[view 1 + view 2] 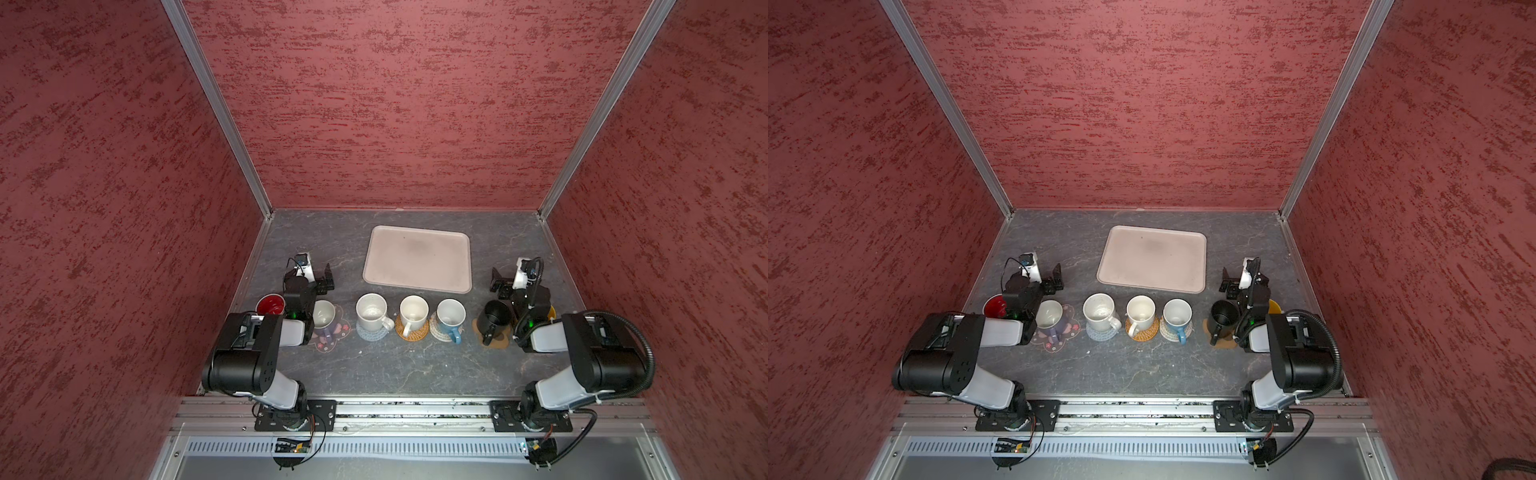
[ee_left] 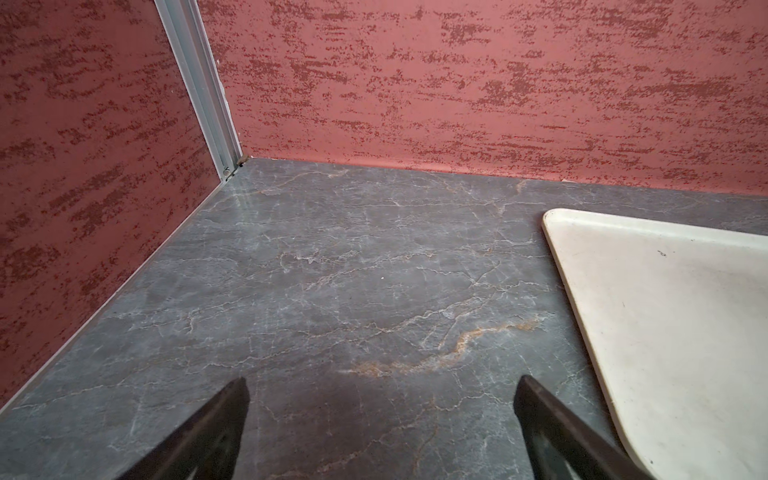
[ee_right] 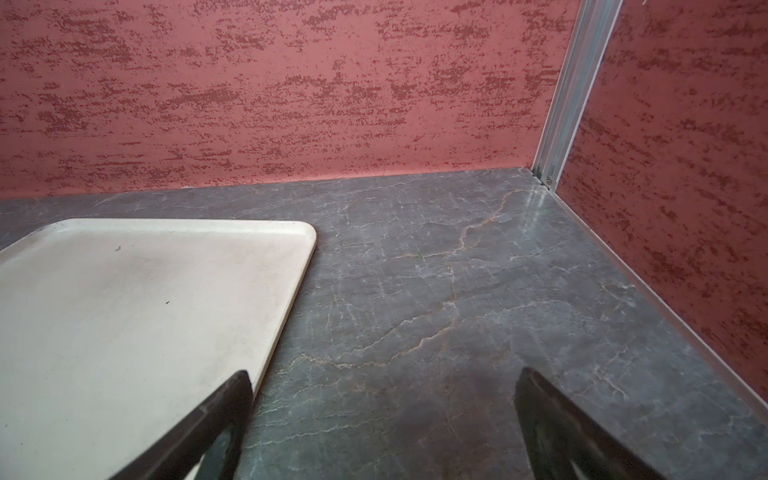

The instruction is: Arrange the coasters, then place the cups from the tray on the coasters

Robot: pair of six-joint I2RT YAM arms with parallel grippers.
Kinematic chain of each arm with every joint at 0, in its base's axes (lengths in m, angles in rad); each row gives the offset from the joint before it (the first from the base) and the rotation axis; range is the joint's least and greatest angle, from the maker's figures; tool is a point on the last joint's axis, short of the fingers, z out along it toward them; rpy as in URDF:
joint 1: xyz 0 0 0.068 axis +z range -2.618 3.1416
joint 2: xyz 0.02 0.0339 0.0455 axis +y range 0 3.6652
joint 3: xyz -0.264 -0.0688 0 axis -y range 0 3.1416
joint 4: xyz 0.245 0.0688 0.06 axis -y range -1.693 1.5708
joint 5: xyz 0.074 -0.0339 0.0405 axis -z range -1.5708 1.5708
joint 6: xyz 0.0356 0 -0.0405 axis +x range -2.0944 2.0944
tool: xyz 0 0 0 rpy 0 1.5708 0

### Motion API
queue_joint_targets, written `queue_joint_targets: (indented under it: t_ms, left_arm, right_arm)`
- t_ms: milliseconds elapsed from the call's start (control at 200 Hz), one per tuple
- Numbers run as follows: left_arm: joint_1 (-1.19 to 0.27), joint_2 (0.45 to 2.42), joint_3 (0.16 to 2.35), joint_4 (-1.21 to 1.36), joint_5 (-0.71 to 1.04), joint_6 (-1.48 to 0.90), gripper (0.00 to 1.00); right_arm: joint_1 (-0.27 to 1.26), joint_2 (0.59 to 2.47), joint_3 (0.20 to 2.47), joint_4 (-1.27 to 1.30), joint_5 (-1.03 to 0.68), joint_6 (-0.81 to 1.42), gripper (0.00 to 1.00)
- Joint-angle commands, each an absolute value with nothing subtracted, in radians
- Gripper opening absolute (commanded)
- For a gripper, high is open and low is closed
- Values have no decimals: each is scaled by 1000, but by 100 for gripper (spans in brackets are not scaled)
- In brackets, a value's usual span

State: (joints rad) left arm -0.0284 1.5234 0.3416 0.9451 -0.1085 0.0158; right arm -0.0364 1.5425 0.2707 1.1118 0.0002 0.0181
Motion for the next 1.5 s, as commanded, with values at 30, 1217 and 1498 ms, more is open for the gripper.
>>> queue_joint_targets:
  t_ms: [30, 1217, 1498]
  left_arm:
    - [-26, 1535, 344, 963, -116, 22, 99]
    - [12, 1536, 374, 905, -23, 6, 100]
    - [23, 1535, 380, 891, 1, 2, 100]
  right_arm:
    - [-41, 1545, 267, 1177, 9, -3, 99]
    - [-46, 1546, 277, 1161, 1, 0, 99]
    - [-49, 1546, 279, 1156, -6, 4, 99]
